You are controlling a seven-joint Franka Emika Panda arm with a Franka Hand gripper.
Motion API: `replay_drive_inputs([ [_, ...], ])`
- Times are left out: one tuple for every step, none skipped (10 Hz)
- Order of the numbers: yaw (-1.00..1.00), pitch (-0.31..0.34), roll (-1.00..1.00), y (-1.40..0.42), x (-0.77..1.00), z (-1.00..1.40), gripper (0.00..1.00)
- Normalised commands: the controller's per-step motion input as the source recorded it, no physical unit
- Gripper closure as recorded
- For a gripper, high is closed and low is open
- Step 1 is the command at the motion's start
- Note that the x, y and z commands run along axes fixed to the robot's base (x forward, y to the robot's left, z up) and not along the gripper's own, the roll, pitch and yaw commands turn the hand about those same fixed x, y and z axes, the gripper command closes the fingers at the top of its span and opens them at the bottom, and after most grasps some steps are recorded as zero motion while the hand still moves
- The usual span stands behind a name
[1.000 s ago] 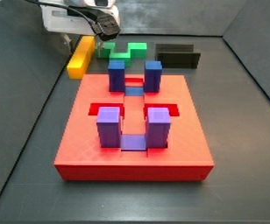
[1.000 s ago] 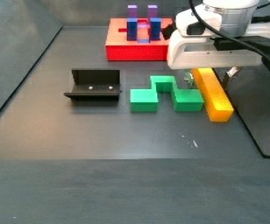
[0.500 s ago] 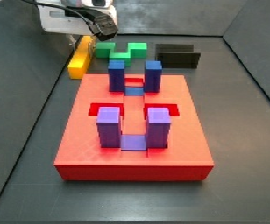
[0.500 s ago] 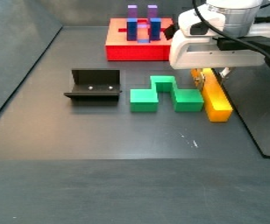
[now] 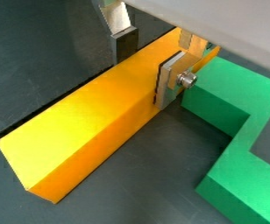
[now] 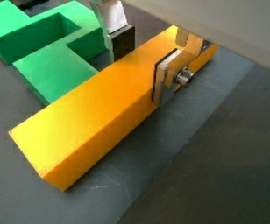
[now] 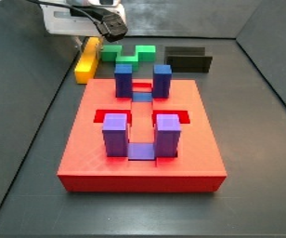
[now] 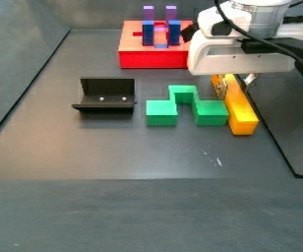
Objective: Pick up the yellow object. Move up. Move to above the board. Insert the yellow object.
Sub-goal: Pick up the yellow object.
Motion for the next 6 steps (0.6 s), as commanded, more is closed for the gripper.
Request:
replay_drive_inputs([
  [0.0,0.0,0.0,0.0,0.0,0.0,1.0],
  [0.0,0.0,0.0,0.0,0.0,0.0,1.0],
  [0.0,0.0,0.0,0.0,0.0,0.0,1.0],
  [0.0,0.0,0.0,0.0,0.0,0.0,1.0],
  [0.0,0.0,0.0,0.0,0.0,0.0,1.0],
  [0.0,0.0,0.0,0.0,0.0,0.0,1.0],
])
